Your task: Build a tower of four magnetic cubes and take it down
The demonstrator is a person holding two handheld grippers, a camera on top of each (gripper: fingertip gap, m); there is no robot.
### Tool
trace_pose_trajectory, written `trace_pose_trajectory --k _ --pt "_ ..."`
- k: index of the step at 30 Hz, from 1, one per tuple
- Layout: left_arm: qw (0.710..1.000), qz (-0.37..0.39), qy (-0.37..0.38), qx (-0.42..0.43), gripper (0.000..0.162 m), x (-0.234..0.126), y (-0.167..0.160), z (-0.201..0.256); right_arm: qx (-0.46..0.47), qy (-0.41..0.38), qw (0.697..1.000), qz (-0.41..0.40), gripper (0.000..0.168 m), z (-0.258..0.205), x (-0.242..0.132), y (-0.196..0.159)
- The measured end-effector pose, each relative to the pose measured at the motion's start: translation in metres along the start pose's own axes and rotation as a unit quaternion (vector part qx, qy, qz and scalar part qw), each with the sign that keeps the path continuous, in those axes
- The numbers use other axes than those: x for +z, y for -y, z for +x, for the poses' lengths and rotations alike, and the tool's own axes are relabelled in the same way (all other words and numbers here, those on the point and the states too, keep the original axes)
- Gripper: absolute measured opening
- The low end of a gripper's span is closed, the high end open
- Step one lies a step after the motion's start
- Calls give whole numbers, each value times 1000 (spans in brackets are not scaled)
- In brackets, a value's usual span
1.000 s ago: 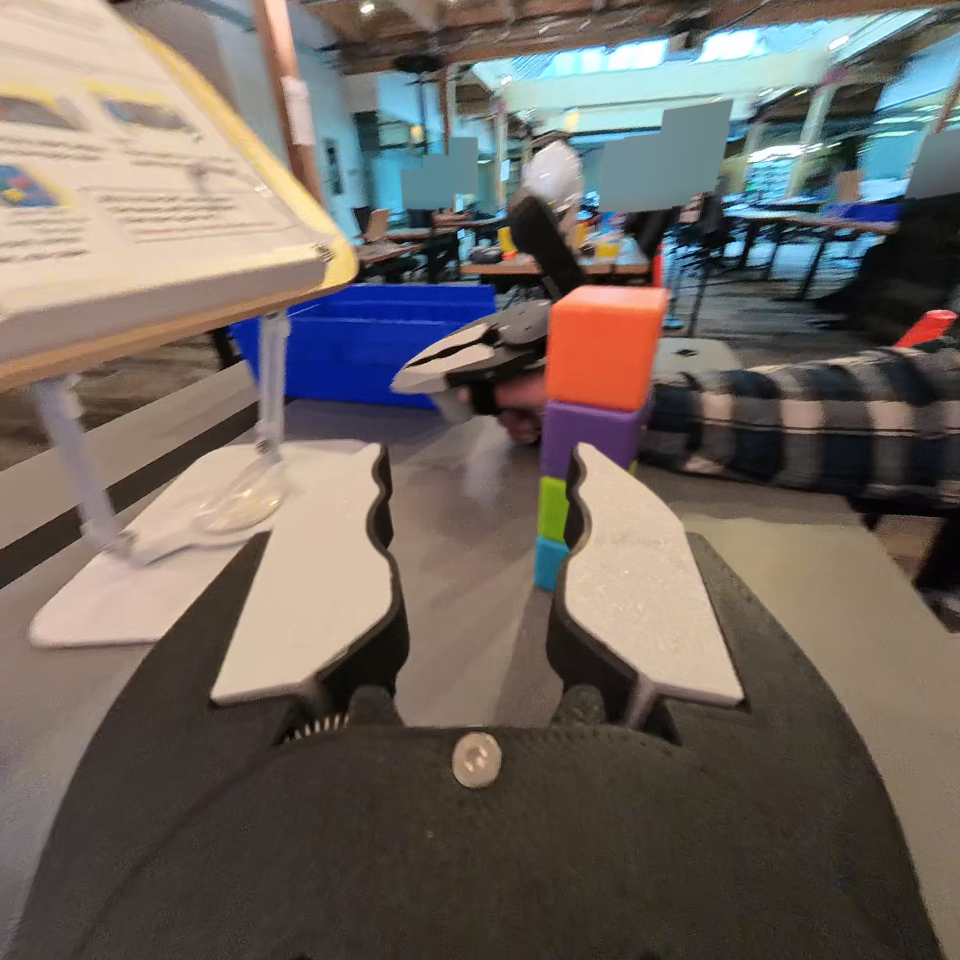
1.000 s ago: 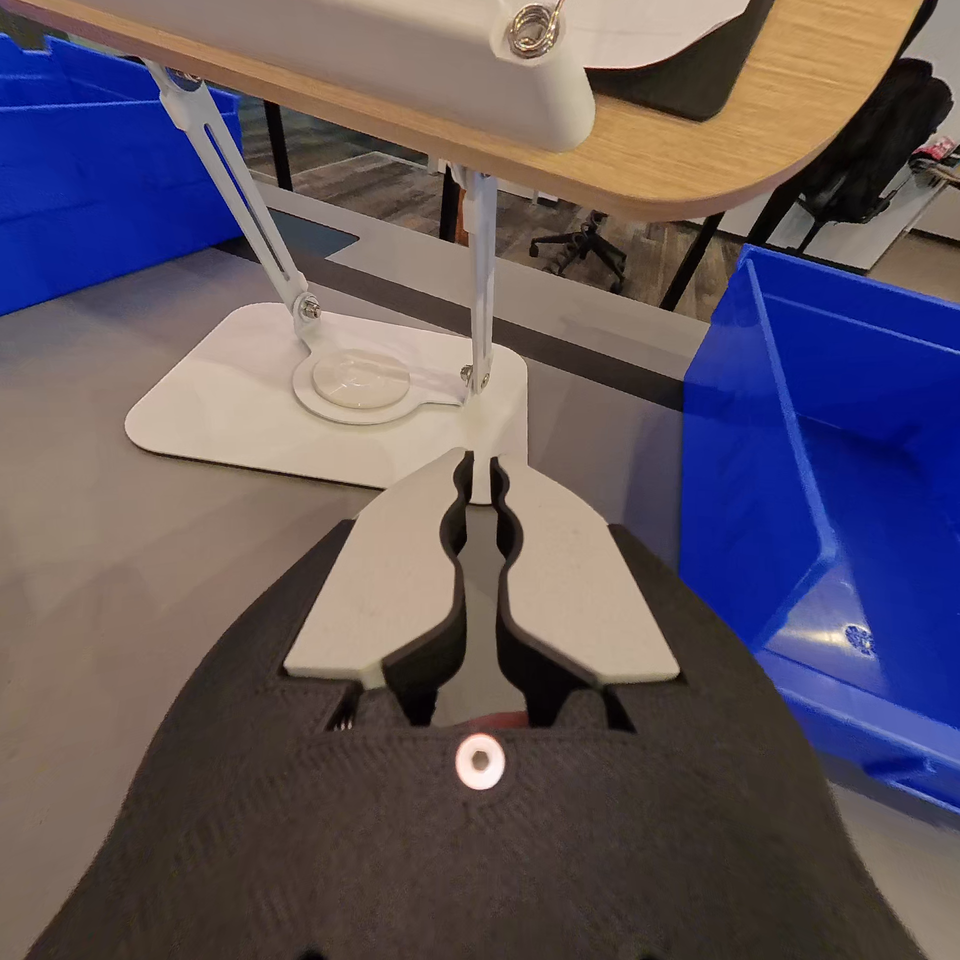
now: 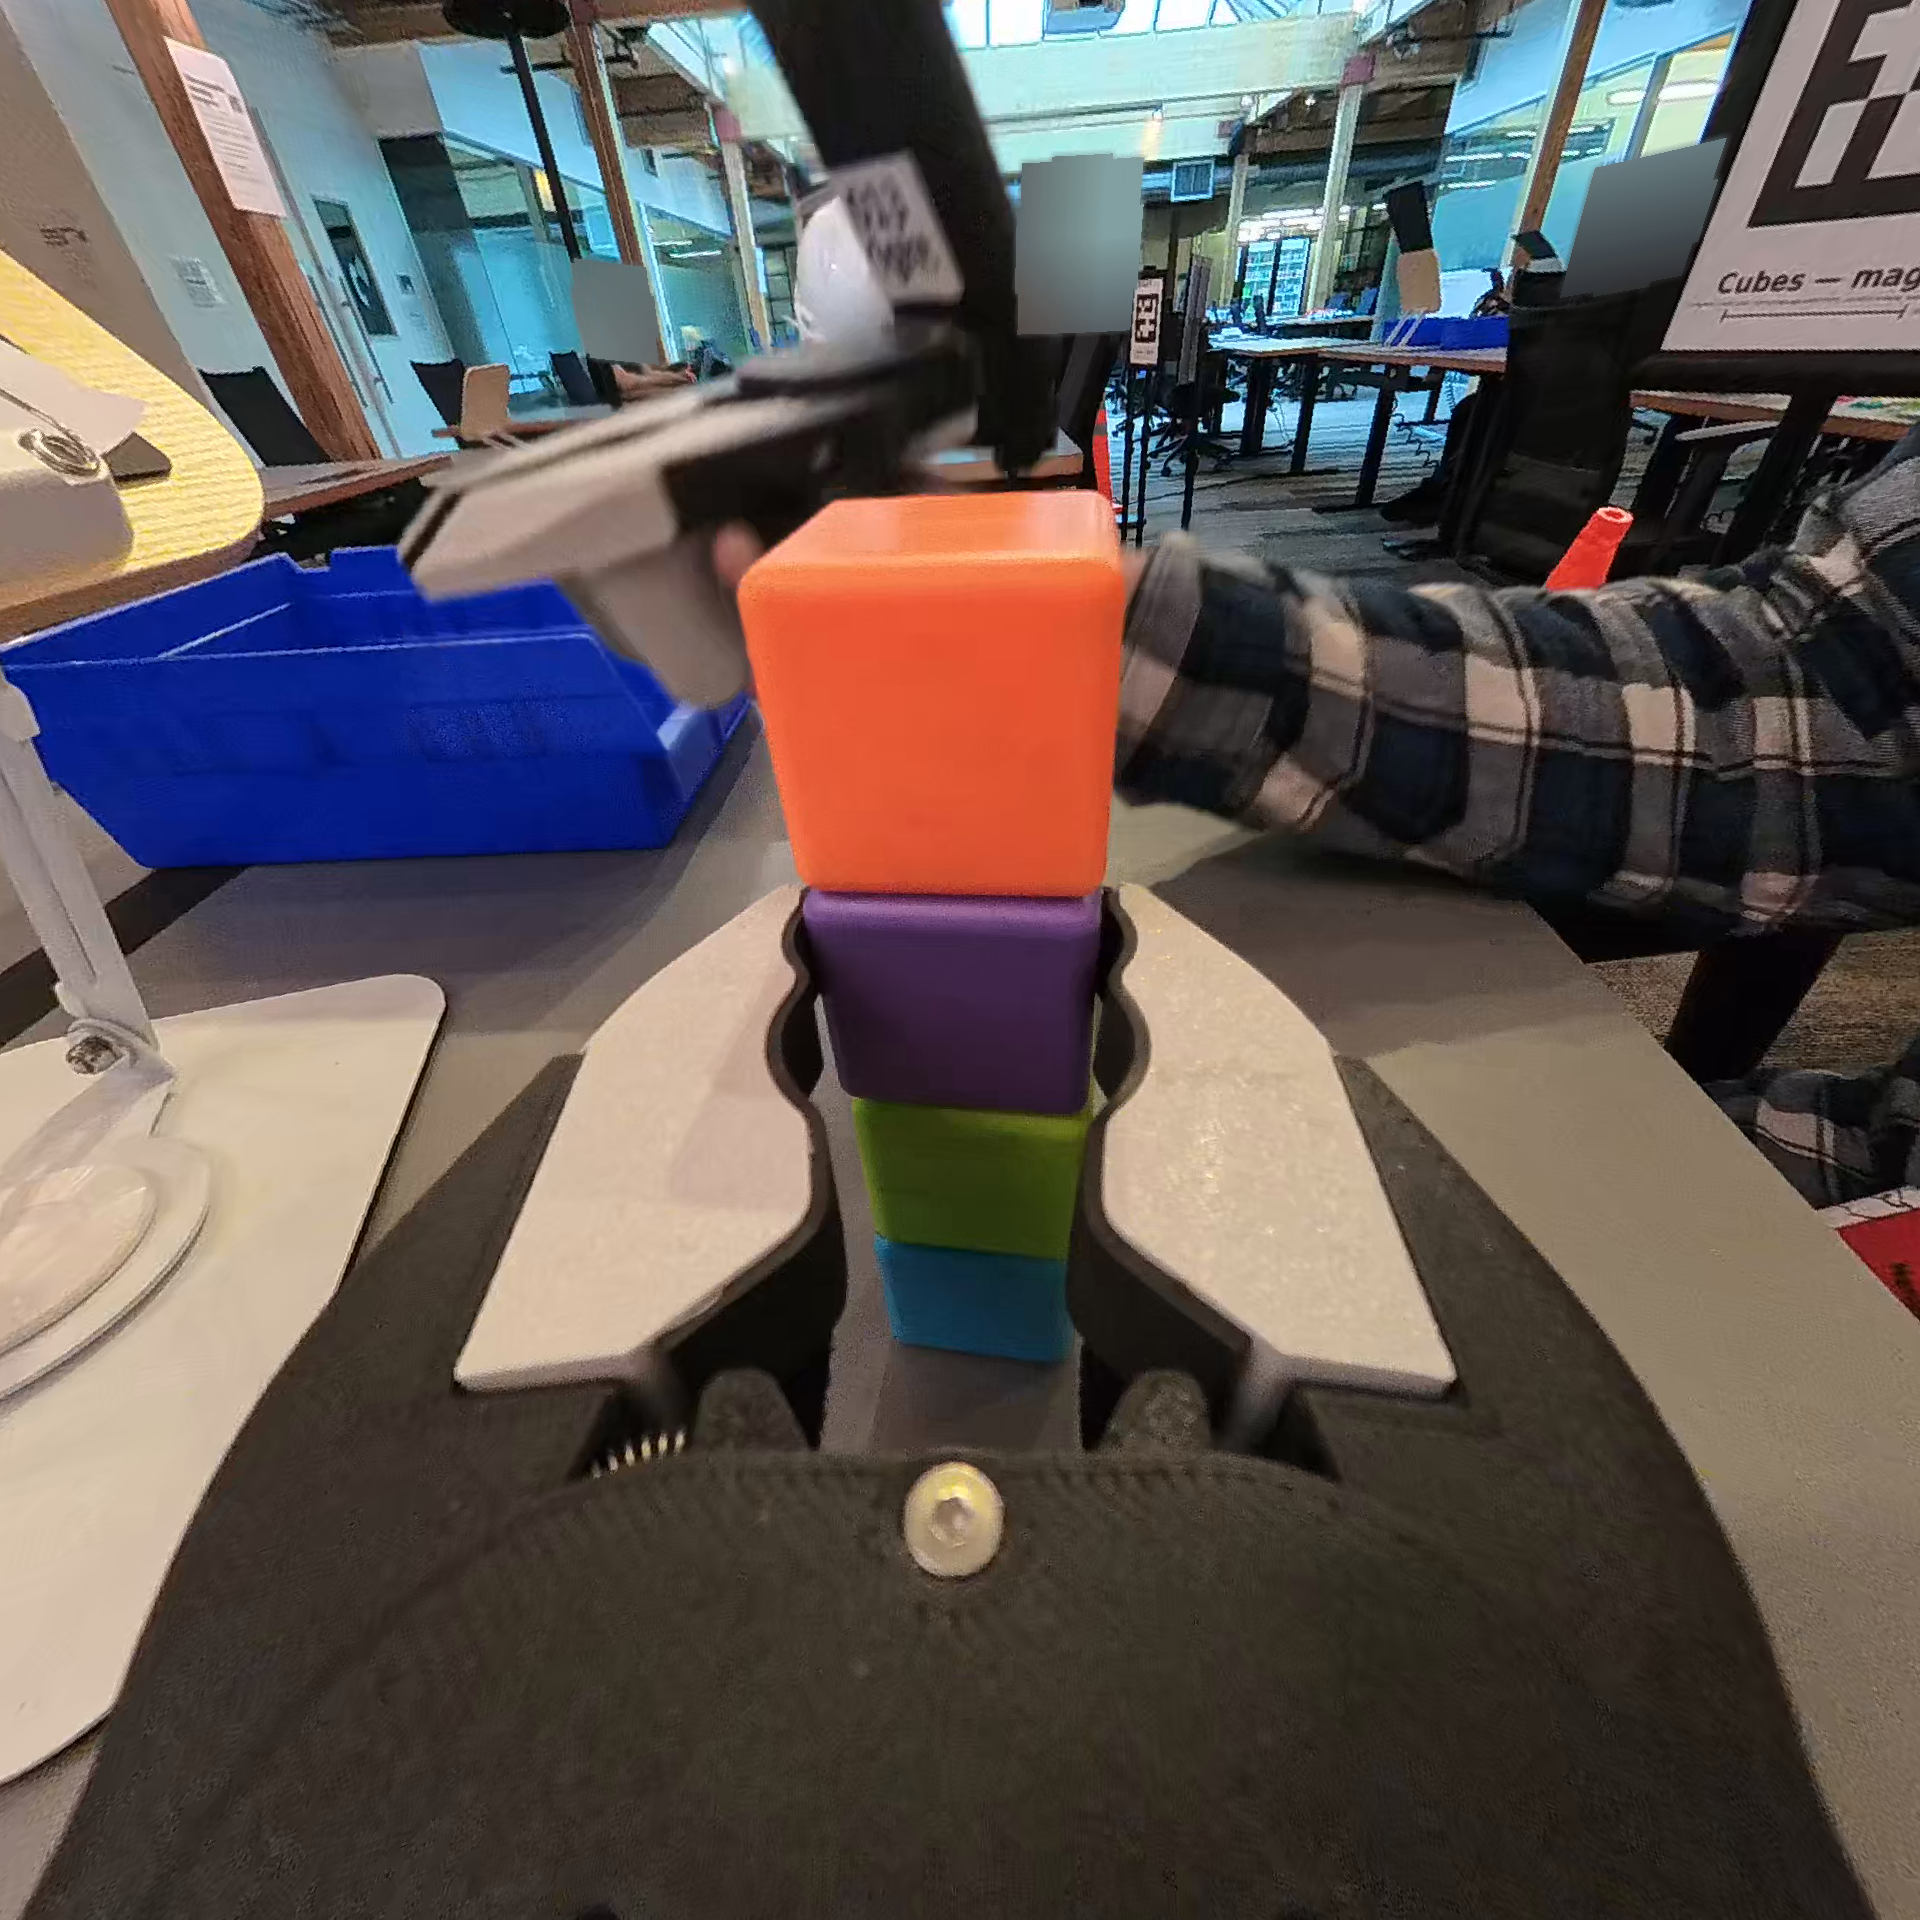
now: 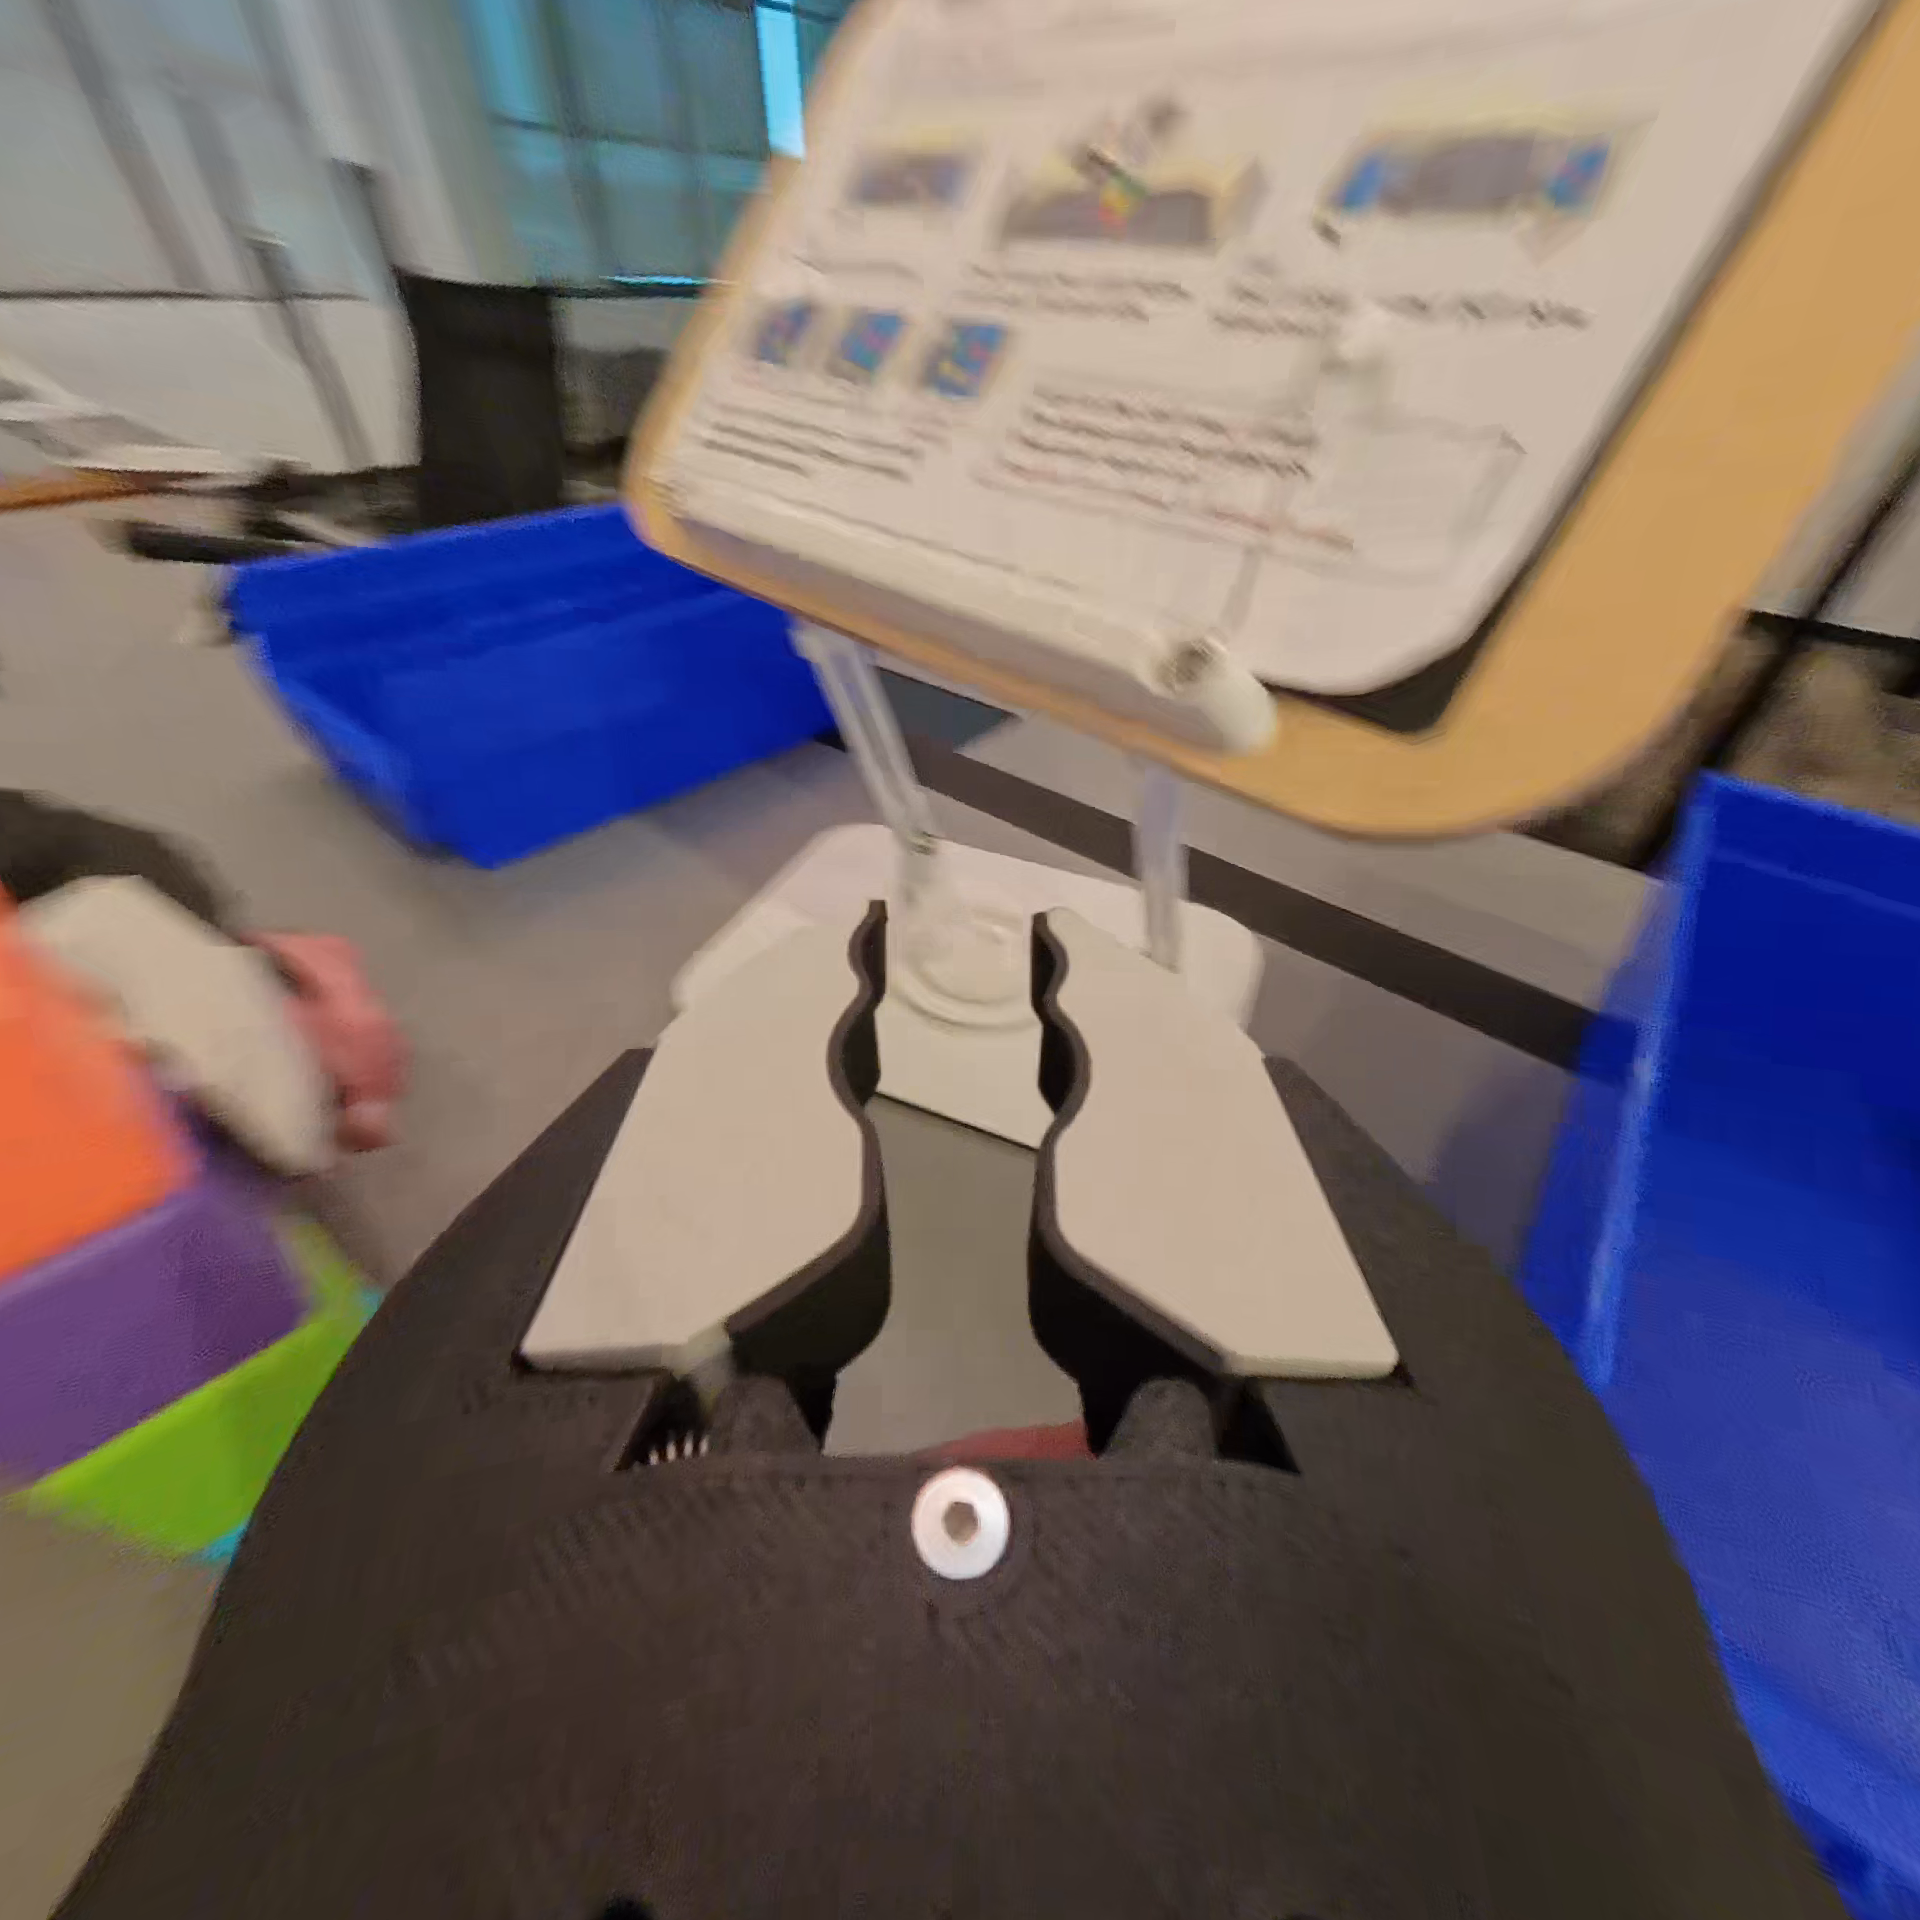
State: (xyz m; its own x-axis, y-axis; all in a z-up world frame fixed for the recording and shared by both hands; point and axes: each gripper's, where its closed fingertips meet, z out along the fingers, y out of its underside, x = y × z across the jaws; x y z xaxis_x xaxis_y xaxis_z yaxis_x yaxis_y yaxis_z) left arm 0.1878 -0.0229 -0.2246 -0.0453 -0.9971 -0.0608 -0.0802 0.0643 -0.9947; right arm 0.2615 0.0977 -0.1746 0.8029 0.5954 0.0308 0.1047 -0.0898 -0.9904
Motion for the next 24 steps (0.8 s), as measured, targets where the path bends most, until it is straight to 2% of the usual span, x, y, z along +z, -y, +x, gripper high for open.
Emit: trace_pose_trajectory --k 5,7,9,13,16,24 --pt "1000 -6 2 0 50 0 0 -1 -87 149 982 -71 43 -51 -34 43" --pt "1000 -7 0 2 50 0 0 -1 -130 210 962 -121 52 -80 -43 50" --pt "1000 -8 1 3 50 0 0 -1 -181 248 933 -189 60 -105 -45 42" --pt "1000 -8 2 5 50 0 0 -1 -263 276 866 -323 64 -133 -45 12" --pt "1000 -11 5 9 50 0 0 -1 -288 281 829 -387 66 -142 -42 -2" --pt "1000 -13 8 10 50 1 0 -1 -328 274 767 -477 60 -145 -32 -20"
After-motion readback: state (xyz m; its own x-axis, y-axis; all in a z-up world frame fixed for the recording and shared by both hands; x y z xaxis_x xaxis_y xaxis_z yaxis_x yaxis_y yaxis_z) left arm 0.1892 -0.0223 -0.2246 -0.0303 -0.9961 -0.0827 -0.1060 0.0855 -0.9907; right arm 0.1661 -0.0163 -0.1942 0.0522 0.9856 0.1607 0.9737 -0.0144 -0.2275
